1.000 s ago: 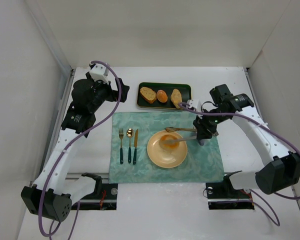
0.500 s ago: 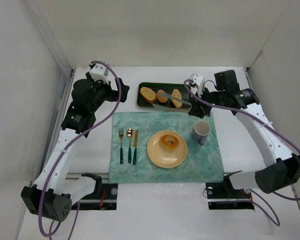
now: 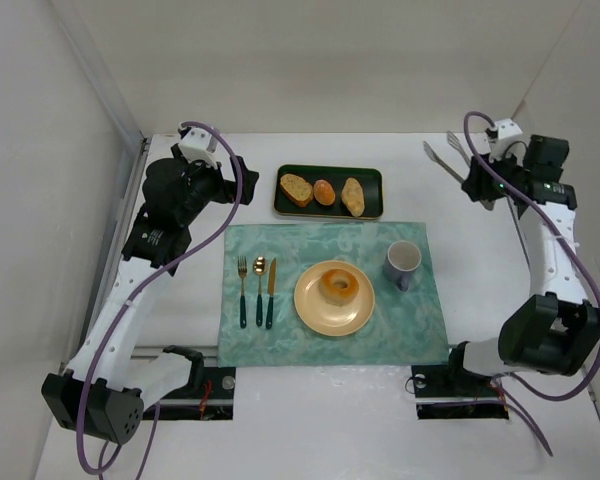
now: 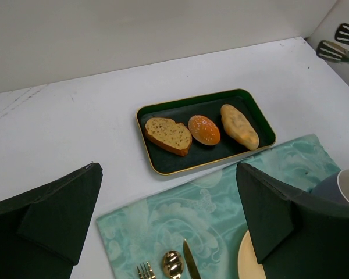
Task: Place the bread
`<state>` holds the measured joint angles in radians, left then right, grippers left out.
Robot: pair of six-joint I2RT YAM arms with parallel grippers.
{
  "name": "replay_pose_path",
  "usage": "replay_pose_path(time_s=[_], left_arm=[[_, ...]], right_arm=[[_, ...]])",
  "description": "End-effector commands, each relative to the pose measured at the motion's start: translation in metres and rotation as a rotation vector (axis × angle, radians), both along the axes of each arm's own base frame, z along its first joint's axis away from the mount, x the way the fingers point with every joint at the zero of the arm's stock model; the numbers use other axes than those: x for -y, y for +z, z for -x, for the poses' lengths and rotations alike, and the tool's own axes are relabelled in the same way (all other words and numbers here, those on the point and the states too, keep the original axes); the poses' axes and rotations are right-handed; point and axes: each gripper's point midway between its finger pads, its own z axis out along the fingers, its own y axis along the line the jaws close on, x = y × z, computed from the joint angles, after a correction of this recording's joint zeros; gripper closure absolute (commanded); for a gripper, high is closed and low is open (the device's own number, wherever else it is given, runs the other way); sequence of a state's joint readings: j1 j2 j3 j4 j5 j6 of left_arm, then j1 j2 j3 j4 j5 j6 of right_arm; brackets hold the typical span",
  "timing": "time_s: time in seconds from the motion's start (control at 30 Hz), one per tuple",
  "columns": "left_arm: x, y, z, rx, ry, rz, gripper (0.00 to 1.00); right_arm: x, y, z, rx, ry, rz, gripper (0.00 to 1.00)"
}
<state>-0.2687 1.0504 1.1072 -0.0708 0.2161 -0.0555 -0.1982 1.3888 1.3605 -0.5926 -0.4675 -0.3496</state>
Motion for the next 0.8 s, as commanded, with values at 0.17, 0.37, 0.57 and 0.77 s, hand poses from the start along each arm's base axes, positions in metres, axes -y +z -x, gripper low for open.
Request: replay_pose_path(time_s=[0.17,0.37,0.57,0.77], left_arm=[[0.000,0.026,0.006,0.093,-0.009,0.013,0.00],[0.000,0.028,0.005,0.101,-0.009,0.016,0.00],[0.000,0.014,-0.003,0.065,0.002,0.004,0.00],[-0.002,-0.013,-0.022,-0.006,0.040,-0.022,0.00]], right_arm=[[0.082,-0.040,0.023,-0.012,-0.053,0.187,0.48],[0.096,-0.077,0.034,-0.089,-0.066,0.183,0.48],[0.095,-0.112,0.037,-0.191,-0.049,0.144,0.48],[0.095,-0.136,0.038,-0.254,-0.041,0.116,0.48]])
